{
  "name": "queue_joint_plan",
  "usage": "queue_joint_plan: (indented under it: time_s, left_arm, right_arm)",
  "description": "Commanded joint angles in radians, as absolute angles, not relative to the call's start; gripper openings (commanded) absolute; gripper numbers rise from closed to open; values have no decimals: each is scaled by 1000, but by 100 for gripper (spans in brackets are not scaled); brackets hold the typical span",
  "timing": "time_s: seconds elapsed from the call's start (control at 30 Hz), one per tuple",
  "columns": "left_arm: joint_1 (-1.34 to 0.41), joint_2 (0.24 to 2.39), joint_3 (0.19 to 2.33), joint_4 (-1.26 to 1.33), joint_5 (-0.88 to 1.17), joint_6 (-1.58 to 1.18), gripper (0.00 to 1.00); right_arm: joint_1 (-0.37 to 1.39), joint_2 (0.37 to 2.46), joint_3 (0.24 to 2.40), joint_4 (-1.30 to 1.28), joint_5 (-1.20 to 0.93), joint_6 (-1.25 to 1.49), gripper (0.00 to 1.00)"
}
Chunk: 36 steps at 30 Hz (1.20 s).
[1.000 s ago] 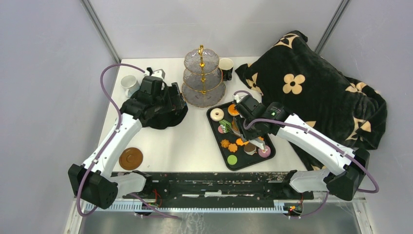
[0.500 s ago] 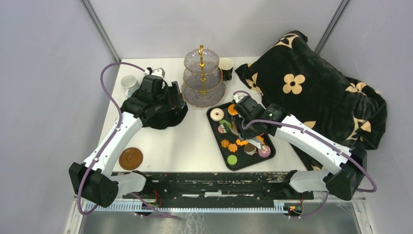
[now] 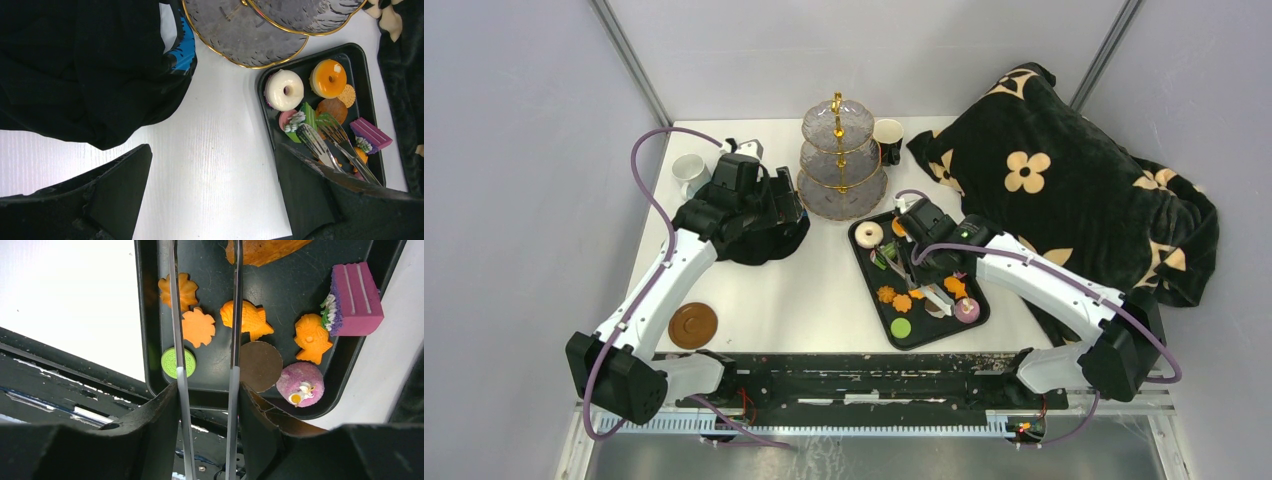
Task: Serve the afternoon tea
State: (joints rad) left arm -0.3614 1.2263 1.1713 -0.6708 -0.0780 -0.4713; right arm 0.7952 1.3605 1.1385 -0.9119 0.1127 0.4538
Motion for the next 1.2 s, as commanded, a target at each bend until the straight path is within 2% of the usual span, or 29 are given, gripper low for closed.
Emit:
queue_joint_plan:
  time_s: [0.0,0.3,0.43,0.57,0.6,0.87,1.17]
  left_arm:
    - [-359,1220,1208,-639,-100,-449,99]
    - [-358,1215,1198,-638,-97,-454,99]
    - [-359,1210,1198,-638,-95,-453,99]
    - [-358,1207,1195,-638,-94,-453,99]
    - [-359,1206,1195,-638,-94,-453,99]
    - [-358,1211,1202,-638,-97,-445,99]
    - [-353,1215,1224,-643,-122,-436,99]
  right_arm:
    - [790,1347,1147,-858,70,464,50]
    - [790,1349,1129,-860,61,486,51]
    - [790,1343,1148,-885,89,478,32]
    - [790,1312,1169,-916,110,473,5]
    - [790,1304,1174,-927,114,473,2]
    - [790,1251,1209,-977,128,468,1]
    - [789,1201,1438,-1025,173,427,1]
